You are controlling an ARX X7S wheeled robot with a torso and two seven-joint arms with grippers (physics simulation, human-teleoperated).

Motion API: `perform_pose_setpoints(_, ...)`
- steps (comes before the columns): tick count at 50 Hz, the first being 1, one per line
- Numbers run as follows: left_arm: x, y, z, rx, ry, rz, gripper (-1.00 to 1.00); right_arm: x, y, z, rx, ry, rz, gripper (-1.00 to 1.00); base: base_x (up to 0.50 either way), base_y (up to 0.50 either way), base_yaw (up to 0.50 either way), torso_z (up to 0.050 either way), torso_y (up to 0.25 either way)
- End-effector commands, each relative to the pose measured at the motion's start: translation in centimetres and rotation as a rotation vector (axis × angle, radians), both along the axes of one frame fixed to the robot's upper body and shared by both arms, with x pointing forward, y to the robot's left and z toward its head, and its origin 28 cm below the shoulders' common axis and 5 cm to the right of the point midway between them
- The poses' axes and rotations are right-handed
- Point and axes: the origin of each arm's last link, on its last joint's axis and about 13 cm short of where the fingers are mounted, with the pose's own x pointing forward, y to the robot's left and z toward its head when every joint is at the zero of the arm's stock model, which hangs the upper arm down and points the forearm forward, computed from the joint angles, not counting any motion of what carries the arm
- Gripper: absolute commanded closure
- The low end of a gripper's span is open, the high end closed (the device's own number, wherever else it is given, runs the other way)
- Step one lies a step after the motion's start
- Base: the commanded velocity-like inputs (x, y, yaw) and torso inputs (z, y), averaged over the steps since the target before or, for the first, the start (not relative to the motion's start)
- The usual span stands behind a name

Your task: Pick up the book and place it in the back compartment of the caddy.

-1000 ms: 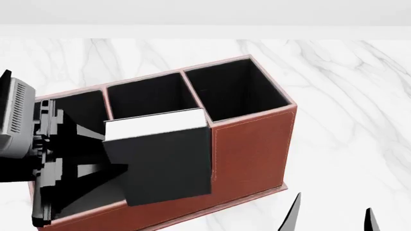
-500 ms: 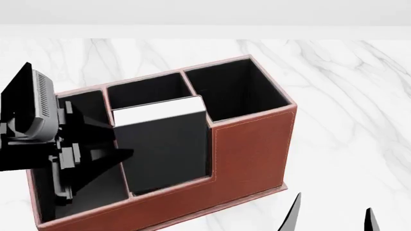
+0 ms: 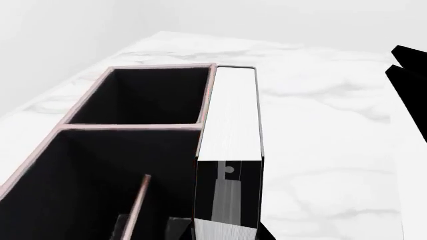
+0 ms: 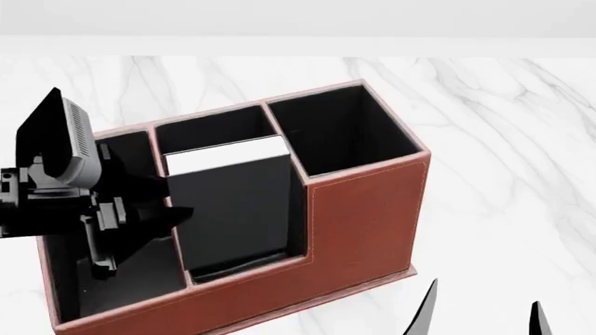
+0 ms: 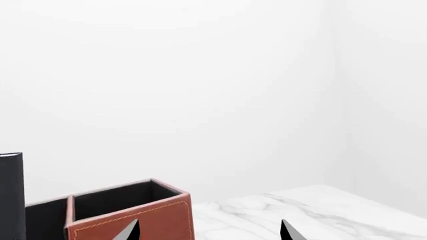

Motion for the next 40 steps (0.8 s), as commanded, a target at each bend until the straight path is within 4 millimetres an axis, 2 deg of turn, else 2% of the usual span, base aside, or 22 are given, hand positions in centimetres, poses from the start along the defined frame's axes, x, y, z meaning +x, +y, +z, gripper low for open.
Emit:
perform_pose_setpoints(1,1.0,0.1,0.5,-0.077,-0.003,0.006,1.0,-0.1,0.0,0.0,-0.001,0.001,0.0,-1.0,0.0,0.0,0.0,0.0,0.0)
perform_pose_setpoints(20,2.3,-0.1,0.4,-0.116,0.022,0.009,1.0,0.0,0.0,0.0,0.0,0.002,0.001,-1.0,0.0,0.0,0.0,0.0,0.002)
perform_pose_setpoints(40,2.5,-0.7,0.6,-0.127,0.005,-0.01,1.0,0.1,0.1,-0.1,-0.001,0.006,0.002,-1.0,0.0,0.0,0.0,0.001,0.001)
